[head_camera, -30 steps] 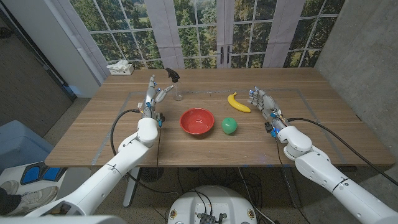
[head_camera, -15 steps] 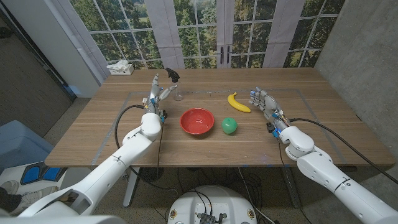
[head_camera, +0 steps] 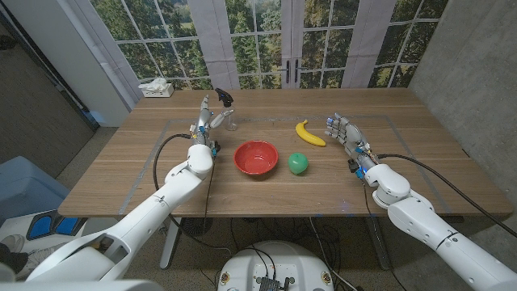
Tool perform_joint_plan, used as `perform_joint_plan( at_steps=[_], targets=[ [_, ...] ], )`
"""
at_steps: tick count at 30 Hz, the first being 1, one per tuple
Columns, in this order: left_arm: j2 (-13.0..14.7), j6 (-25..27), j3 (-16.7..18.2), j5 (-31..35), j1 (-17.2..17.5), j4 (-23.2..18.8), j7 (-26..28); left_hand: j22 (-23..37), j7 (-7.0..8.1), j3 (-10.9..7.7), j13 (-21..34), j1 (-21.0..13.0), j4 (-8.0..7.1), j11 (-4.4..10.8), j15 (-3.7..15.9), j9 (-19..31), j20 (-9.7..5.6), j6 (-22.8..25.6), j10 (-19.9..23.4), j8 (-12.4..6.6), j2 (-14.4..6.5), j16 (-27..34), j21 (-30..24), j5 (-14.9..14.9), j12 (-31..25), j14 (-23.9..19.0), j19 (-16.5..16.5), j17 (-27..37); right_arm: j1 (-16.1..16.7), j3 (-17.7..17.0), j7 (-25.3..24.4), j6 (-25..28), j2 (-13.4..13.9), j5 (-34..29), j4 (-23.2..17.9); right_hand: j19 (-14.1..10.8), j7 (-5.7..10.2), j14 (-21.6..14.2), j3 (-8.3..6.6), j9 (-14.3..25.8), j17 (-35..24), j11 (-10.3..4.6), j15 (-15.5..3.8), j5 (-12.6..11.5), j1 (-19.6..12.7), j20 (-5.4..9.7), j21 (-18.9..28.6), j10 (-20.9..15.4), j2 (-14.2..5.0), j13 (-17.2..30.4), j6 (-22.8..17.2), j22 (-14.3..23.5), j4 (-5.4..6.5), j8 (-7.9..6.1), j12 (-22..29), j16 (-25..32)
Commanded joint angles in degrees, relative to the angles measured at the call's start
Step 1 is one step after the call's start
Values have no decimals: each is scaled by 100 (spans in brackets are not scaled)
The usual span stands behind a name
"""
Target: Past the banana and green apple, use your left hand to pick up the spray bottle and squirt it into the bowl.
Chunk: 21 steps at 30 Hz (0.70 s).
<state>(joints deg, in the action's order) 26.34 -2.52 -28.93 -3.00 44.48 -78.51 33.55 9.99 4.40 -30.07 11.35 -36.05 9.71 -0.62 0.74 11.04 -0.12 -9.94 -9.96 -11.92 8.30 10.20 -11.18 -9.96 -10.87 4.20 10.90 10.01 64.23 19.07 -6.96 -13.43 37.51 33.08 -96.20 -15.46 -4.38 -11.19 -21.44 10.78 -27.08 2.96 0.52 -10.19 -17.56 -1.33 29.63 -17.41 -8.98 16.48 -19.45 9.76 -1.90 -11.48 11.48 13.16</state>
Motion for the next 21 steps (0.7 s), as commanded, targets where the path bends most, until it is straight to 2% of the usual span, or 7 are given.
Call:
perform_joint_plan(
  at_steps=[1,4,6,12,17,21],
  targets=[
    [-204,-272,-162,46,-301,637,119,14,-27,36,6,-65,1,22,16,11,-82,-1130,-287,-60,24,56,-69,-21,-59,-57,129,12,18,-25,-27,66,40,7,-63,-51,-3,-64,-1,30,5,1,12,12,67,-42,-26,-37,5,-2,-49,8,-16,-46,27,28],
    [-336,-438,-184,44,-392,916,238,9,-102,52,6,-99,5,10,7,12,-51,-1126,-278,-75,13,74,-78,-20,-64,-125,187,10,46,-41,-39,87,67,13,-106,-61,-5,-70,0,31,8,5,26,12,76,-47,-33,-43,1,-11,-63,8,-15,-50,28,32],
    [-368,-566,-225,46,-475,1087,201,4,-93,69,6,-137,9,48,50,12,-70,-1116,-231,-92,4,88,-105,-19,-82,-196,296,8,65,-50,-50,96,83,10,-137,-68,-1,-75,0,32,9,5,28,12,81,-58,-34,-45,-1,-15,-76,8,-14,-54,28,34],
    [-506,-699,-330,83,-708,1497,242,-2,-163,87,6,-194,14,38,60,12,-50,-1116,-189,-108,-11,84,-104,-19,-95,-234,357,7,115,-77,-92,121,112,8,-202,-83,5,-102,2,34,13,4,35,13,98,-79,-45,-66,-4,-28,-107,9,-11,-62,34,47],
    [-582,-825,-425,96,-889,1788,189,-5,-127,95,7,-226,16,51,88,12,-59,-1096,-186,-124,-20,75,-93,-18,-94,-235,363,7,138,-98,-87,96,108,30,-200,-92,1,-117,4,36,16,6,34,14,113,-90,-54,-74,-6,-38,-122,10,-7,-65,36,54],
    [-624,-855,-492,103,-984,1922,160,-7,13,106,7,-271,20,64,101,13,-78,-1096,-196,-134,-28,59,-80,-18,-87,-219,373,6,135,-101,-86,116,100,53,-174,-107,-21,-141,6,38,20,7,50,14,125,-103,-59,-101,-6,-47,-143,11,-5,-71,44,65]
  ],
)
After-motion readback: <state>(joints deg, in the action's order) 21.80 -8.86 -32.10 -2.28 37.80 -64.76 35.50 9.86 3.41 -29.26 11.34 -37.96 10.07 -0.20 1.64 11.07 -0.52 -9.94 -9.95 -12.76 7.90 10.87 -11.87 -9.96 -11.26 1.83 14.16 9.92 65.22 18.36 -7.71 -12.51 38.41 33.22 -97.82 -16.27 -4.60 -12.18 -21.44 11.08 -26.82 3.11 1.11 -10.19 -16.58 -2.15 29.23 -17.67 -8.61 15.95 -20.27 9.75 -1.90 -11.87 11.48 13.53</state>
